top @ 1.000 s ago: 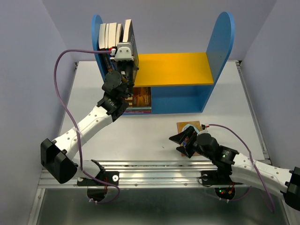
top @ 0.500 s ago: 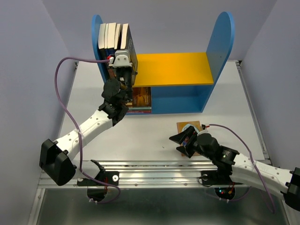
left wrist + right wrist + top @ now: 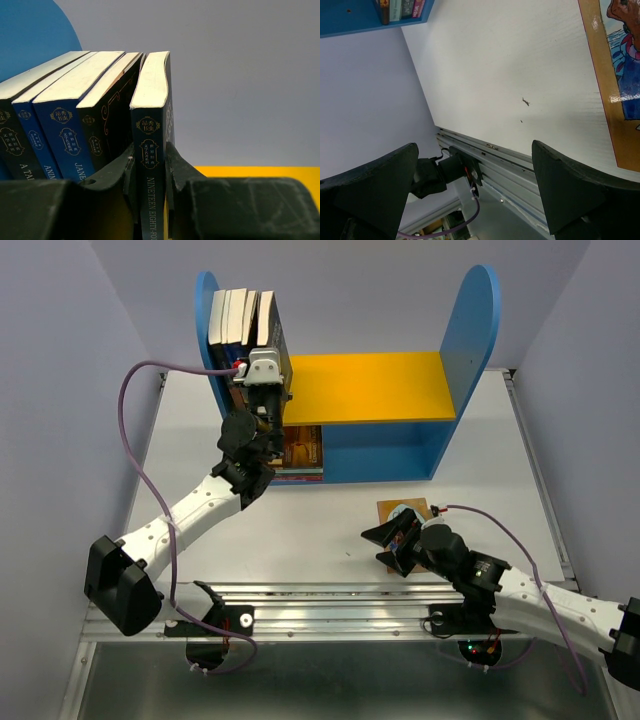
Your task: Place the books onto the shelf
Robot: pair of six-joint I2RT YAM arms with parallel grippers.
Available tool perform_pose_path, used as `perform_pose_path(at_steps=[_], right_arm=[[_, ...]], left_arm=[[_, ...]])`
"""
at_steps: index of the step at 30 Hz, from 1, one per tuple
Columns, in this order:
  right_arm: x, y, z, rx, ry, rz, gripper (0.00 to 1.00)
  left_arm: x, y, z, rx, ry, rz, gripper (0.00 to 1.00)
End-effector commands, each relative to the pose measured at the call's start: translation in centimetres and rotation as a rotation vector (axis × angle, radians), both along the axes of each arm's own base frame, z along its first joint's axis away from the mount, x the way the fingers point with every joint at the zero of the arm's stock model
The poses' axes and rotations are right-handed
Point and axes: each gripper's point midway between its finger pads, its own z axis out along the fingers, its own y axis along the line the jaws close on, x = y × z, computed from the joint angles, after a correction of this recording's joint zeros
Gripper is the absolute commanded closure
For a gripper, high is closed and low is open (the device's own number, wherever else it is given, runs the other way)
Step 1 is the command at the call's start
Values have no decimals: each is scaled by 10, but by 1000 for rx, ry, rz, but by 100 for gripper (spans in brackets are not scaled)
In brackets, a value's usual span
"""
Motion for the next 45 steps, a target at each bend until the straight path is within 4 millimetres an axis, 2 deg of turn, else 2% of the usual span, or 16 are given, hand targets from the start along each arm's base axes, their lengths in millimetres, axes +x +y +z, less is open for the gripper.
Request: perform_pose_path(at_steps=[1,3,6,10,15,22,26,27,30,31,33,37,41,43,44,45], right_arm=[[6,-1,11,22,-29,-31,0],[6,-2,9,22,-25,-35,0],[6,-2,8,23,-20,-37,0],[5,-2,7,25,-16,-37,0],[6,-2,9,20,-30,-32,0],[6,-1,11,8,-45,-17,0],[3,11,25,-74,-149,109,0],[5,17,40,-93,-212,155,0],[0,31,47,-146,-259,276,0],[1,37,56,-143,-280,300,0],[-5,47,58,-154,-294,379,0],[-9,63,57,-178,-298,487,0],[-8,72,70,-181,-357,540,0],[-6,76,91,-179,-450,565,0],[-2,82,119,-158,-520,573,0],[-1,83,131,-184,-593,601,0]], left_arm=[[-17,20,50,-90,-148,38,82],[-17,20,48,-89,-146,37,75],[-16,20,46,-95,-145,37,59],[-18,22,46,-110,-152,45,53],[-21,25,51,-130,-165,38,52],[-30,39,69,-198,-179,72,39],[-41,44,90,-229,-213,47,27],[-44,46,100,-244,-226,40,26],[-52,49,115,-280,-232,15,25],[-57,49,124,-291,-249,-4,25],[-67,53,136,-321,-272,-32,21],[-98,59,175,-364,-344,-137,15],[-119,58,194,-361,-372,-230,13],[-124,60,196,-369,-364,-248,11],[-124,59,194,-364,-352,-253,11],[-123,57,187,-361,-339,-260,11]])
